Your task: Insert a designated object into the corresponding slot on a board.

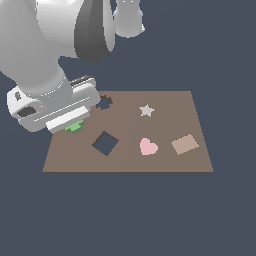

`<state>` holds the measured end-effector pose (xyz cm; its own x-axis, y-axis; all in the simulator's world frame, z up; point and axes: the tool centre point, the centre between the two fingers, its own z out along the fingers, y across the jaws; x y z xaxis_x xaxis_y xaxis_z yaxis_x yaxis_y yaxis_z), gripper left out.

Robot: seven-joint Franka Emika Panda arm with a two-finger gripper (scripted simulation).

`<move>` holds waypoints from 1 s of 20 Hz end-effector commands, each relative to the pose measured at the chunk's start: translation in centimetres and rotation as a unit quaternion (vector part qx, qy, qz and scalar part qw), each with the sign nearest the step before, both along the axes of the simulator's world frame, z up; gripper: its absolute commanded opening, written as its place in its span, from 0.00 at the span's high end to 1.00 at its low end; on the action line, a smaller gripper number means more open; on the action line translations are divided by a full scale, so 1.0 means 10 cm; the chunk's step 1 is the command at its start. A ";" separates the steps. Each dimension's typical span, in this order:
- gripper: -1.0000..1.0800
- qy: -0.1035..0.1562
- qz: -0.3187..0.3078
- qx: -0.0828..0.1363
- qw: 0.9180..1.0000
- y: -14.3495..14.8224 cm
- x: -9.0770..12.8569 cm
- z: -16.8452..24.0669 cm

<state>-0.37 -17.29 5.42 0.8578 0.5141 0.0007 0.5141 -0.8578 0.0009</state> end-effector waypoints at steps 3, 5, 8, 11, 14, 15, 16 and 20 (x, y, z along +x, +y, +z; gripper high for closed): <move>0.04 0.000 0.010 0.000 1.000 -0.04 0.02 -0.04; 0.04 0.000 0.011 0.000 1.000 -0.05 0.03 -0.04; 0.04 0.001 0.009 0.000 1.000 -0.05 0.02 -0.06; 0.04 0.001 0.010 0.000 1.000 -0.05 0.02 -0.14; 0.04 0.001 0.011 0.000 1.000 -0.05 0.03 -0.23; 0.04 0.001 0.011 0.000 1.000 -0.05 0.03 -0.24; 0.04 0.001 0.011 0.000 1.000 -0.05 0.03 -0.24; 1.00 0.001 0.011 0.000 1.000 -0.05 0.03 -0.24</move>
<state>-0.10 -17.82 3.09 0.8467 0.5321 0.0002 0.5321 -0.8467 0.0008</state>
